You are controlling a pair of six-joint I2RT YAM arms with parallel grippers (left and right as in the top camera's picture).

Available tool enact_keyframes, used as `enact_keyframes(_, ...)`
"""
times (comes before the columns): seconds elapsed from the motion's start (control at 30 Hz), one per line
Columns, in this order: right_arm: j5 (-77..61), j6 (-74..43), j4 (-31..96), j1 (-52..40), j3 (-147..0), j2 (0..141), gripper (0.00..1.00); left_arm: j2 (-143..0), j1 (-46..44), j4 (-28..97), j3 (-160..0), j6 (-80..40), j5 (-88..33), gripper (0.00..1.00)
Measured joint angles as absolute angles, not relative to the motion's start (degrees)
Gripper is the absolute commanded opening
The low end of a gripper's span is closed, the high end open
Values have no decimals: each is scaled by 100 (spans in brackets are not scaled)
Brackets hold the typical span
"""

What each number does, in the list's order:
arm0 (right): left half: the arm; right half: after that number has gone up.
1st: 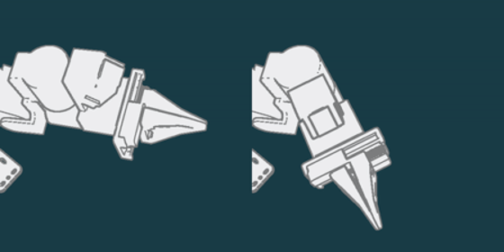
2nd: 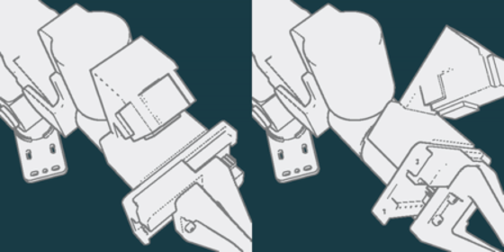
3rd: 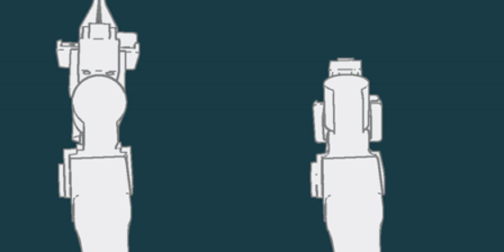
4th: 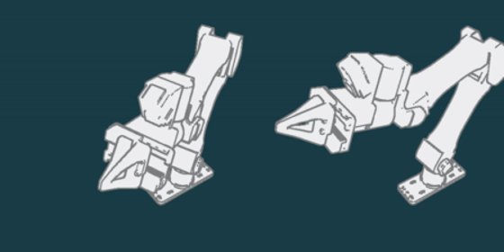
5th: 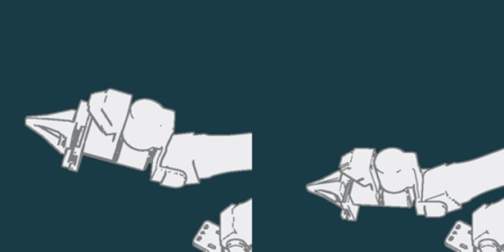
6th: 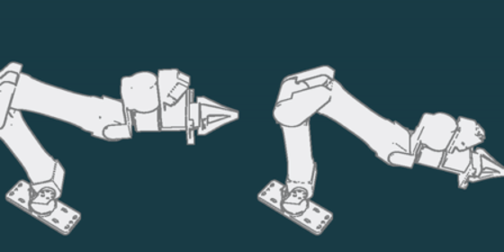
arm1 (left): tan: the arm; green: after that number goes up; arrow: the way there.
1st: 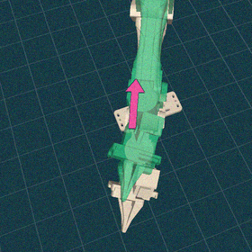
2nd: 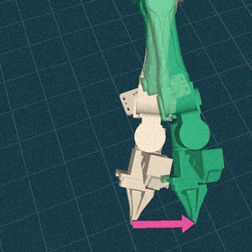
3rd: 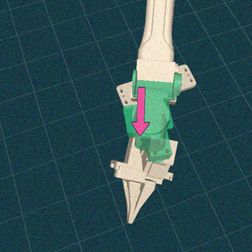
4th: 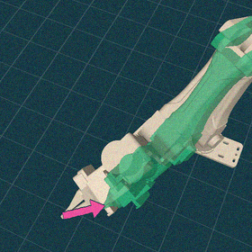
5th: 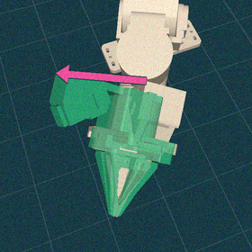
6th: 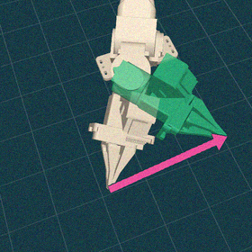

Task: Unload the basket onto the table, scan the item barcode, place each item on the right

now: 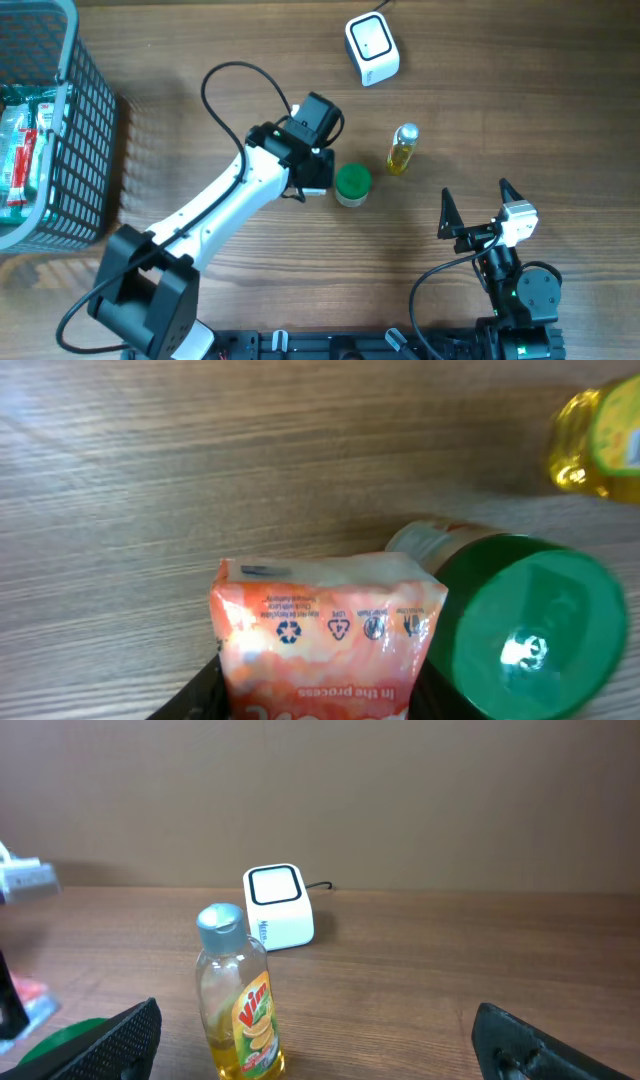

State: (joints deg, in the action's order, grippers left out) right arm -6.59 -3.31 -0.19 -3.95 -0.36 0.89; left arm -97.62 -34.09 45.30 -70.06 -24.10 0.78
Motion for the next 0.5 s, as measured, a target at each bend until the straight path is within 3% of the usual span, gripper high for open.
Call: enact_keyframes(0.5,-659,-331,-19,-395,-36,89,100,-9859,-3785,3815,-6884,-2429,-764,40)
